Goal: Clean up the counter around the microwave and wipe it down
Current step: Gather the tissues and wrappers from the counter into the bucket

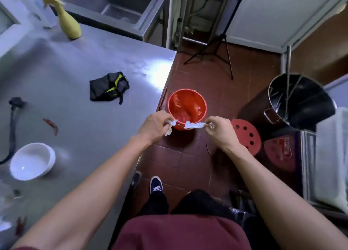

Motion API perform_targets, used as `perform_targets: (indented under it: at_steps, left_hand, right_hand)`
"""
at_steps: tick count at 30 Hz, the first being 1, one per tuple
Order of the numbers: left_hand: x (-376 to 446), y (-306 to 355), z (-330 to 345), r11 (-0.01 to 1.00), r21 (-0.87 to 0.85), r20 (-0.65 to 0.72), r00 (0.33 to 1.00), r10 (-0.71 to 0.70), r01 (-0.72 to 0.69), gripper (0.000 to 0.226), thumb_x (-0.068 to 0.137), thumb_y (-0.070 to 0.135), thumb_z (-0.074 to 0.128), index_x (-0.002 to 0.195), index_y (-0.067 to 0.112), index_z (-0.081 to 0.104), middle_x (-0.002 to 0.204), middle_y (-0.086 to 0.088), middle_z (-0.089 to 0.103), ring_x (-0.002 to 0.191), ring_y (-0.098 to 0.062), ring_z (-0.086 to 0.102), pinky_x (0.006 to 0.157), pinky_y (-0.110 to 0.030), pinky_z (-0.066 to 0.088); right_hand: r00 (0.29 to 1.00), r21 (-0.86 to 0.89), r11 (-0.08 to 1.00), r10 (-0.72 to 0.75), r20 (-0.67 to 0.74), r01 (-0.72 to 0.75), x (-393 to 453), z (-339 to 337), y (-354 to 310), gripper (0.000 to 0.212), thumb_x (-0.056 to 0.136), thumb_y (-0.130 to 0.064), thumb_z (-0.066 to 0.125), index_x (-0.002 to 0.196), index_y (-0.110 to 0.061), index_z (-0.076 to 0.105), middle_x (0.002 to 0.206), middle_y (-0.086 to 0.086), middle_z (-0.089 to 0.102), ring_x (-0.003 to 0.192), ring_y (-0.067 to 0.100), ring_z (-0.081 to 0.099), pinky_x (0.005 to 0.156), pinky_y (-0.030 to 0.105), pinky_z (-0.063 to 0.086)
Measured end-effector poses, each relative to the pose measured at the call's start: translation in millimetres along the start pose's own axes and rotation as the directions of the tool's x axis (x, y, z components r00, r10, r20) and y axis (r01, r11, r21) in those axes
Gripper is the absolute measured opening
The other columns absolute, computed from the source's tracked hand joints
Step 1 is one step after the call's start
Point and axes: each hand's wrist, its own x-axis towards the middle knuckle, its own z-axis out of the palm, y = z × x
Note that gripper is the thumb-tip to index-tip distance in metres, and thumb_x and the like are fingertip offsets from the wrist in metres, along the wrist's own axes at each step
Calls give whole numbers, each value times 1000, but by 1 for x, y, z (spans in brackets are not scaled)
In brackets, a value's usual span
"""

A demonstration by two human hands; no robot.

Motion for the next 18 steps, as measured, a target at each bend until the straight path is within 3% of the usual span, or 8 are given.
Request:
perform_targets:
  at_steps: [8, 14, 18]
  left_hand:
    - [112, 2, 33, 999, 27, 95, 995, 32, -35, 23, 80, 2, 64, 99, 12, 71, 94, -2, 68, 87, -22, 65, 79, -34, 53]
    - [201, 5, 75, 995, 43, 116, 989, -96, 91, 21, 83, 5, 64, 98, 17, 73, 89, 5, 65, 84, -14, 60, 76, -27, 46]
    - [244, 0, 103, 985, 41, 139, 976, -170, 166, 16, 87, 9, 64, 97, 19, 72, 90, 8, 65, 83, -7, 56, 75, -21, 45]
  right_hand:
    - [991, 29, 991, 129, 25, -130, 79, -17, 72, 17, 82, -6, 62, 88, -13, 76, 87, 7, 72, 83, 25, 64, 72, 32, 48]
    - [981, 74, 981, 171, 86, -178, 166, -22, 134, 18, 85, -8, 61, 95, -11, 76, 91, 10, 73, 87, 28, 65, 76, 36, 50]
    - [971, 64, 979, 182, 155, -194, 217, -13, 164, 18, 85, -8, 61, 96, -13, 75, 93, 10, 74, 90, 30, 65, 73, 32, 44]
